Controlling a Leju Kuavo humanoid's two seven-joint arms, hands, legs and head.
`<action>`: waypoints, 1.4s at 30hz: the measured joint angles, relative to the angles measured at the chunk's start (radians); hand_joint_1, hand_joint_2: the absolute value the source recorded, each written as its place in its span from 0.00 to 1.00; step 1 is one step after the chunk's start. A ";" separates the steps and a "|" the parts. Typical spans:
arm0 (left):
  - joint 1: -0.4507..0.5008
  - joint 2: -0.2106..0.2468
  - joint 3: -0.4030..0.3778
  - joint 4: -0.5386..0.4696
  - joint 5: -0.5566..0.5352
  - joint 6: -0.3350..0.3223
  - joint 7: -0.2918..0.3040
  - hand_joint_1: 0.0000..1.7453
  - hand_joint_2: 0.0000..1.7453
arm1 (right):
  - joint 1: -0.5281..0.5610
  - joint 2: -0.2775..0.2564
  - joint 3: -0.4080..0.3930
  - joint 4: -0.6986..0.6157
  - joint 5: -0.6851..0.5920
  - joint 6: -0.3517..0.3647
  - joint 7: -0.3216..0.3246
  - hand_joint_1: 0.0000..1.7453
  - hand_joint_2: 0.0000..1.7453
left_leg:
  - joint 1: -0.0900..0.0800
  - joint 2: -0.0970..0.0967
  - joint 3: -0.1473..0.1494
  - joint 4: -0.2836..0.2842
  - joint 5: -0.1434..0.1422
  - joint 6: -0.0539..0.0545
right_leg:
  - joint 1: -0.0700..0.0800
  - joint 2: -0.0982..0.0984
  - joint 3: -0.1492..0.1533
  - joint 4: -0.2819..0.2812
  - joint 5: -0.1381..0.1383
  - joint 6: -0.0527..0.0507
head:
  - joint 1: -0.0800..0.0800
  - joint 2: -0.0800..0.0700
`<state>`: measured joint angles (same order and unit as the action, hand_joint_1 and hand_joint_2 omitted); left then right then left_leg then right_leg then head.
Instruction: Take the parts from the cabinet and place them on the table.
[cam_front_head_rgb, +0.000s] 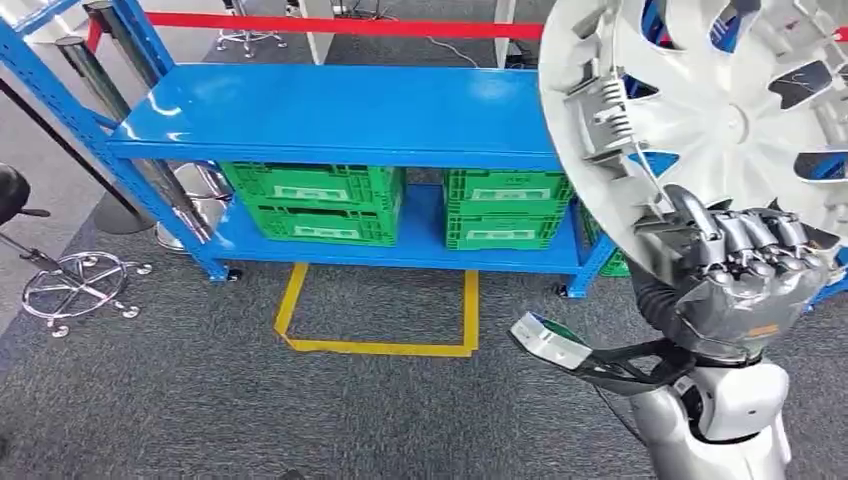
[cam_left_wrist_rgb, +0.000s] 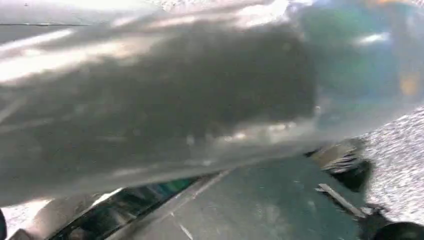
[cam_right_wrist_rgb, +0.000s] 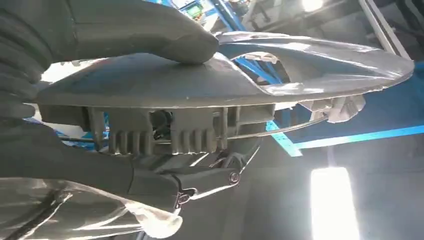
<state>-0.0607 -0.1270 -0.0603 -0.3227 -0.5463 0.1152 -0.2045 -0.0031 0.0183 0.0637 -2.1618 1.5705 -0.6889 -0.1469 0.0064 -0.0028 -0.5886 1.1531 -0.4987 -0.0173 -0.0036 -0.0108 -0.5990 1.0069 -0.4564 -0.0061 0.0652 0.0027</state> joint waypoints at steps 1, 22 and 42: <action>-0.003 0.000 -0.001 0.000 -0.002 0.001 0.002 0.00 0.00 | 0.009 0.000 -0.006 -0.008 0.000 0.000 -0.004 1.00 1.00 | 0.001 0.000 0.059 -0.089 -0.007 0.003 | 0.000 0.000 -0.009 0.007 0.004 0.006 | 0.000 0.000; -0.018 0.005 -0.001 0.000 0.005 -0.004 -0.010 0.00 0.00 | 0.058 0.000 -0.101 -0.062 0.000 0.000 -0.063 1.00 1.00 | -0.018 0.000 -0.086 -0.162 0.145 0.021 | -0.005 0.001 0.134 -0.050 -0.073 0.014 | 0.009 0.000; -0.014 0.006 0.000 0.002 0.014 0.001 -0.011 0.00 0.00 | 0.047 0.000 -0.100 -0.058 0.000 0.000 -0.056 1.00 1.00 | -0.014 0.005 -0.006 -0.168 0.079 0.060 | -0.009 0.007 -0.102 0.271 -0.187 0.051 | 0.009 0.000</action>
<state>-0.0744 -0.1213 -0.0599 -0.3208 -0.5325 0.1163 -0.2155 0.0435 0.0179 -0.0362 -2.2198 1.5709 -0.6893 -0.2033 -0.0074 0.0024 -0.5948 0.9852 -0.4200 0.0430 -0.0131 -0.0040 -0.7007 1.2776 -0.6433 0.0452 0.0744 0.0027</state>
